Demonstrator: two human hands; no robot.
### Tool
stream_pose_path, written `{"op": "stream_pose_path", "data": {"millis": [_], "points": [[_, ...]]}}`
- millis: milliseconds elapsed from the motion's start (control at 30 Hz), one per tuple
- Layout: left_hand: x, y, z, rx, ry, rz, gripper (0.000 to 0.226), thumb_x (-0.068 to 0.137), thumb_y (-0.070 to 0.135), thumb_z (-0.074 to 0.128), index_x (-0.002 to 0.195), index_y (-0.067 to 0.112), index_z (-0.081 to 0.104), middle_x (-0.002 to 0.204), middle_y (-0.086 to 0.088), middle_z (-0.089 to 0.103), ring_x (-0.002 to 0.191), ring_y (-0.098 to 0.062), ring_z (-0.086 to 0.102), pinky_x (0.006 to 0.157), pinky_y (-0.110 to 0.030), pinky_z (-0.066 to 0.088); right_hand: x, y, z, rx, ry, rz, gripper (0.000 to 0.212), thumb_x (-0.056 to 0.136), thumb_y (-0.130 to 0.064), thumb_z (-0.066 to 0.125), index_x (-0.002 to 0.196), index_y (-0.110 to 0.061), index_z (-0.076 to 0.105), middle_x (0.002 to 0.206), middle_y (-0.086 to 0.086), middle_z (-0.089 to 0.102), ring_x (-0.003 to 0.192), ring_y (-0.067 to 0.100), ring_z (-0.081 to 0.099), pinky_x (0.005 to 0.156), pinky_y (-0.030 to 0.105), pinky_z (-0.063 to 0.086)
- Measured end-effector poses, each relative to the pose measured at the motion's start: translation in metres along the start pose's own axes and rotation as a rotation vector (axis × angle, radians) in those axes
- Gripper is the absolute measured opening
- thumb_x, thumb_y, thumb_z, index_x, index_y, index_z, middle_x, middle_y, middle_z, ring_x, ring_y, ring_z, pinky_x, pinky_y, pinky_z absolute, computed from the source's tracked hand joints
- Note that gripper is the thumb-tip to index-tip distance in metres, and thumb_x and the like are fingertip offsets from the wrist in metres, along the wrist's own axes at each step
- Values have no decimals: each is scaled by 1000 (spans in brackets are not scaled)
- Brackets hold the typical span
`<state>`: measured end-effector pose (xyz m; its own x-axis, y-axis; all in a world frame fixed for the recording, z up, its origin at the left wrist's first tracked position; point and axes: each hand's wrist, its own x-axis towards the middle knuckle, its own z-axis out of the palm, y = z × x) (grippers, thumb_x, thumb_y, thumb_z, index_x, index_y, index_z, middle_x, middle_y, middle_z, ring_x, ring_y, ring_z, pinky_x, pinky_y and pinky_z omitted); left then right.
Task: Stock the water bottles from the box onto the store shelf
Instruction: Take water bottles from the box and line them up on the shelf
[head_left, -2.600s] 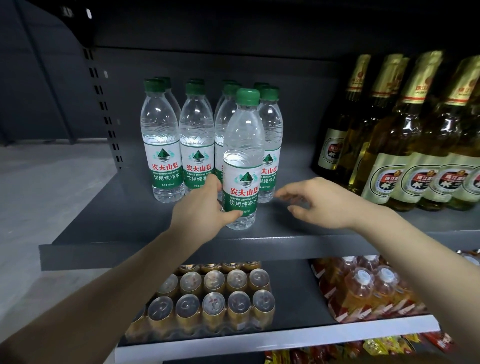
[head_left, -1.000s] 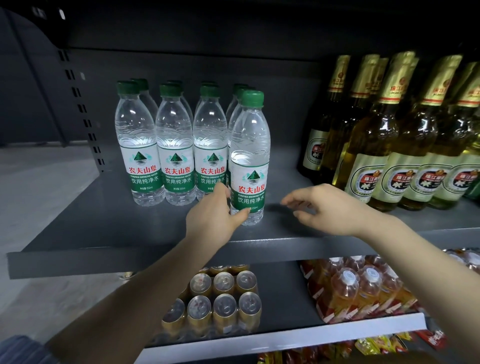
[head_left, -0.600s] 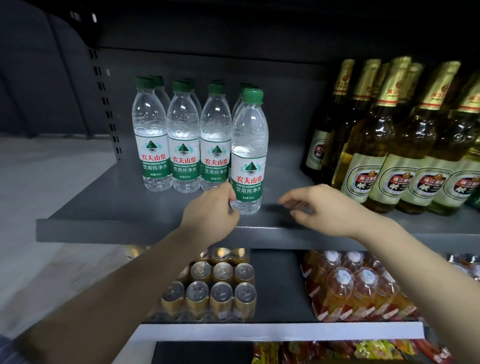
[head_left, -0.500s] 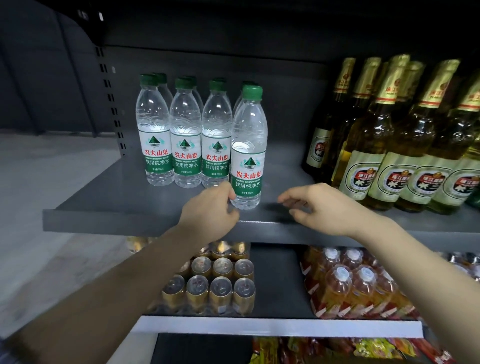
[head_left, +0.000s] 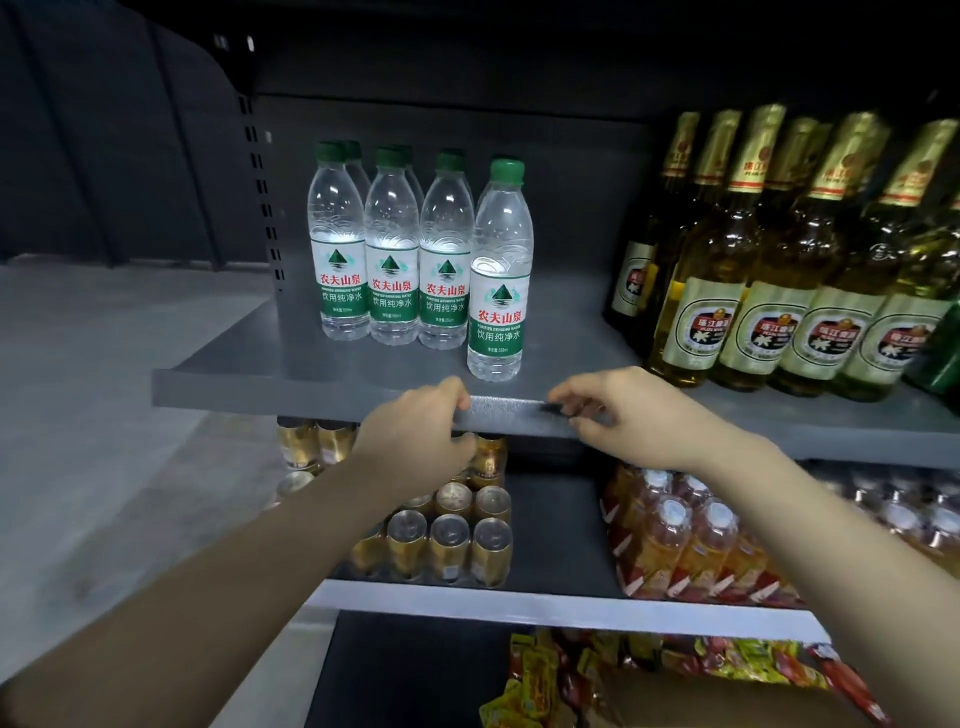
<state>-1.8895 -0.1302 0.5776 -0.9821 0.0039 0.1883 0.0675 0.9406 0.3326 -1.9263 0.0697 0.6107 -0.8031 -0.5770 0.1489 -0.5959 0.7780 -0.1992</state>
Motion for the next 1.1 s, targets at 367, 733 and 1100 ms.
{"op": "stream_pose_path", "data": {"millis": [367, 733, 1100], "points": [[-72, 11, -8, 3, -5, 38, 22, 87, 25, 50, 109, 21, 47, 95, 6, 57, 89, -18, 55, 66, -30, 40, -68, -33, -2, 16, 5, 40, 39, 86, -12, 53, 123, -22, 56, 110, -2, 66, 94, 14, 62, 86, 28, 49], [-134, 47, -9, 12, -36, 94, 21, 88, 27, 49, 109, 22, 49, 99, 5, 60, 89, -18, 57, 69, -32, 45, -151, -45, -3, 14, -7, 82, 38, 86, -14, 53, 123, -24, 56, 109, -2, 66, 93, 11, 61, 85, 27, 48], [-169, 103, 17, 10, -94, 131, 20, 87, 27, 50, 107, 23, 50, 98, 7, 61, 92, -18, 57, 74, -32, 47, -231, -19, -9, 25, -17, 190, 38, 84, -10, 52, 121, -21, 57, 108, -1, 67, 97, 17, 61, 83, 27, 46]]}}
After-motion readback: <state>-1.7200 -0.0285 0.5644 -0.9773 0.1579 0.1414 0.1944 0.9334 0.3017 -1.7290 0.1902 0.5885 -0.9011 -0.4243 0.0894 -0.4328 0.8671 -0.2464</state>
